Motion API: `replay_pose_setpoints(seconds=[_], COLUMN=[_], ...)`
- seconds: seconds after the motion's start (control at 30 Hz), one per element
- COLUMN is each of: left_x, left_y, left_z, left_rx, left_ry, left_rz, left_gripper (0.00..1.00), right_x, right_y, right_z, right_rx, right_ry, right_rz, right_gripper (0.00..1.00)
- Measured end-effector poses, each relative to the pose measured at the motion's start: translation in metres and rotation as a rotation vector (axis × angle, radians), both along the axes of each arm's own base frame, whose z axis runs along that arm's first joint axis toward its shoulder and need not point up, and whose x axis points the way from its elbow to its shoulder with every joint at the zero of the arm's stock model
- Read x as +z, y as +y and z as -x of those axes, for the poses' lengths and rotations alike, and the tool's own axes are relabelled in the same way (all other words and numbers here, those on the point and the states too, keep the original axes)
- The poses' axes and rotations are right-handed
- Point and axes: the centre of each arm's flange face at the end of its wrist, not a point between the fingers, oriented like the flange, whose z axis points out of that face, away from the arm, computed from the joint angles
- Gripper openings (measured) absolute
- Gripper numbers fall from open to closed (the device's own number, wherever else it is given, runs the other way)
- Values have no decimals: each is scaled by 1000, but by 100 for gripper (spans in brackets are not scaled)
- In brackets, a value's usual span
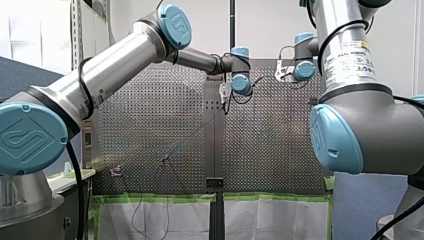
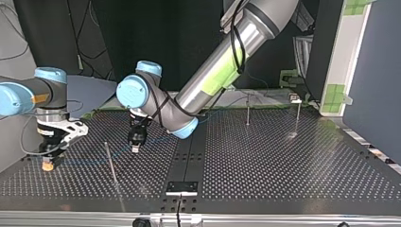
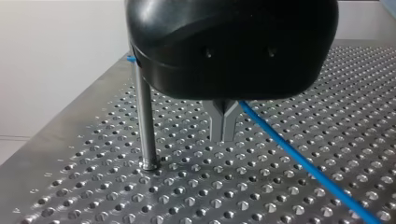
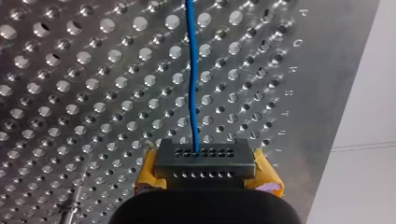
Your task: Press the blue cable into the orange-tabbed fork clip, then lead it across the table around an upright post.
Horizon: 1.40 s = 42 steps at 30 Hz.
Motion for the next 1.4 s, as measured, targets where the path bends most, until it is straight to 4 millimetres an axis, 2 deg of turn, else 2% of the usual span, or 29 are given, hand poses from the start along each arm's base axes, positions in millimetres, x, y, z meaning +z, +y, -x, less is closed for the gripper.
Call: replay_pose_setpoints(seconds=[0.3, 0.33, 0.37, 0.4, 0.47, 0.5, 0.57, 0.6, 0.63, 0.67, 0.9, 1.07, 1.3, 1.33, 1.4], left_x=[-2, -1, -1, -1, -2, -2, -2, -2, -3, -5, -20, -23, -24, -24, -24], left_y=[5, 5, 6, 7, 8, 9, 11, 11, 11, 12, 12, 12, 15, 16, 17], left_z=[-6, -7, -7, -8, -9, -9, -10, -11, -11, -12, -14, -15, -17, -17, -17], left_rx=[28, 33, 39, 43, 57, 62, 71, 73, 74, 73, 57, 58, 74, 79, 91], left_ry=[-6, -6, -7, -7, -8, -9, -9, -10, -10, -11, -18, -21, -22, -23, -24], left_rz=[6, 6, 5, 4, 3, 2, 2, 2, 1, 1, 11, 13, 9, 6, -3], left_gripper=[2, 9, 23, 23, 48, 48, 66, 66, 78, 85, 87, 87, 89, 95, 98], right_x=[-32, -37, -40, -43, -51, -54, -62, -66, -72, -77, -129, -173, -230, -241, -259], right_y=[4, 5, 6, 7, 9, 10, 12, 13, 14, 15, 20, 24, 26, 28, 31], right_z=[-5, -6, -6, -7, -8, -8, -9, -10, -11, -12, -17, -15, 5, 8, 13], right_rx=[2, 3, 4, 5, 7, 8, 10, 12, 13, 14, 20, 9, -28, -33, -39], right_ry=[-2, -2, -3, -3, -5, -7, -13, -15, -16, -16, -9, 9, 22, 24, 26], right_rz=[-13, -14, -14, -14, -15, -16, -19, -20, -23, -26, -71, -111, -167, -179, -197], right_gripper=[0, 0, 0, 0, 0, 0, 0, 0, 0, 0, 0, 0, 0, 0, 0])
